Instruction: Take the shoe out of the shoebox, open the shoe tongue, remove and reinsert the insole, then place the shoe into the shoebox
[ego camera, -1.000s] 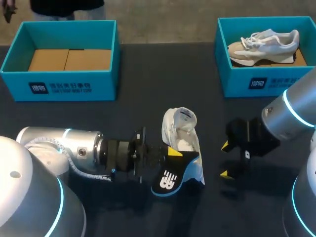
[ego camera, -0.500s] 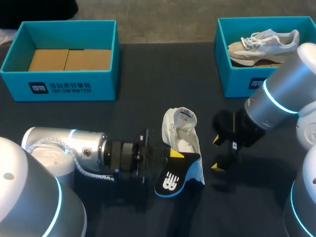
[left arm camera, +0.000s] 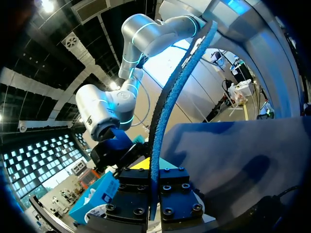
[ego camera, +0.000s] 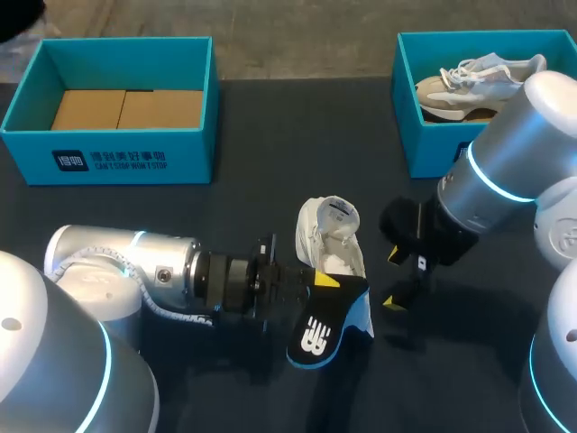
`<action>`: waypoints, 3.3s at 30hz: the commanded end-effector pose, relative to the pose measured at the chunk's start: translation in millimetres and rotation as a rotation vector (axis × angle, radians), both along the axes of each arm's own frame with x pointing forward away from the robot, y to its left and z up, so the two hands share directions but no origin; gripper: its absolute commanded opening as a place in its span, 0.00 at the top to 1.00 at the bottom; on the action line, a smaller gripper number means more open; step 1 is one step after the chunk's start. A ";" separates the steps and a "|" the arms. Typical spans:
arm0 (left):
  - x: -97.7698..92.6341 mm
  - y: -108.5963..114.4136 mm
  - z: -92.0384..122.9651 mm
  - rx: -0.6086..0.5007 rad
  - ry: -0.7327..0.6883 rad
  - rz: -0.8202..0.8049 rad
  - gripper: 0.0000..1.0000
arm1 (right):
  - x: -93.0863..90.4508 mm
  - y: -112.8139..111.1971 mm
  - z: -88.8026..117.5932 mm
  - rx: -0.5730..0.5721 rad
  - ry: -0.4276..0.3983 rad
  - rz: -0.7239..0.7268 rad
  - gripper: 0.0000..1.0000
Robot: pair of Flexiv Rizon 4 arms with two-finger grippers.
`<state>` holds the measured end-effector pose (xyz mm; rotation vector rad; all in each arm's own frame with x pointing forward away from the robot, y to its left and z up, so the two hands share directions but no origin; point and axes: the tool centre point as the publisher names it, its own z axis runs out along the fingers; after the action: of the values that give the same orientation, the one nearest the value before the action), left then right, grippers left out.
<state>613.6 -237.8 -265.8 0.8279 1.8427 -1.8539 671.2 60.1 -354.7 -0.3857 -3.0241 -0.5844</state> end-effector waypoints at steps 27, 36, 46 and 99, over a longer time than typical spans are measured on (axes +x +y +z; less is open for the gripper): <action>-3.6 -4.7 -5.6 -0.025 0.135 0.119 1.00 | -1.5 0.4 -1.0 -0.002 -0.003 -0.002 0.00; -1.2 -11.5 -11.6 -0.025 0.173 0.107 1.00 | -1.5 0.4 -1.0 -0.002 -0.003 -0.002 0.00; -2.2 -14.5 -11.6 -0.024 0.158 0.111 1.00 | -1.5 0.4 -1.0 -0.002 -0.003 -0.002 0.00; 25.8 11.4 -38.7 0.048 0.220 0.261 1.00 | -1.5 0.4 -1.0 -0.002 -0.003 -0.002 0.00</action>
<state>637.9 -225.6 -305.0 0.3814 2.0183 -1.7970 670.9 60.2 -355.3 -0.3863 -3.0249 -0.5857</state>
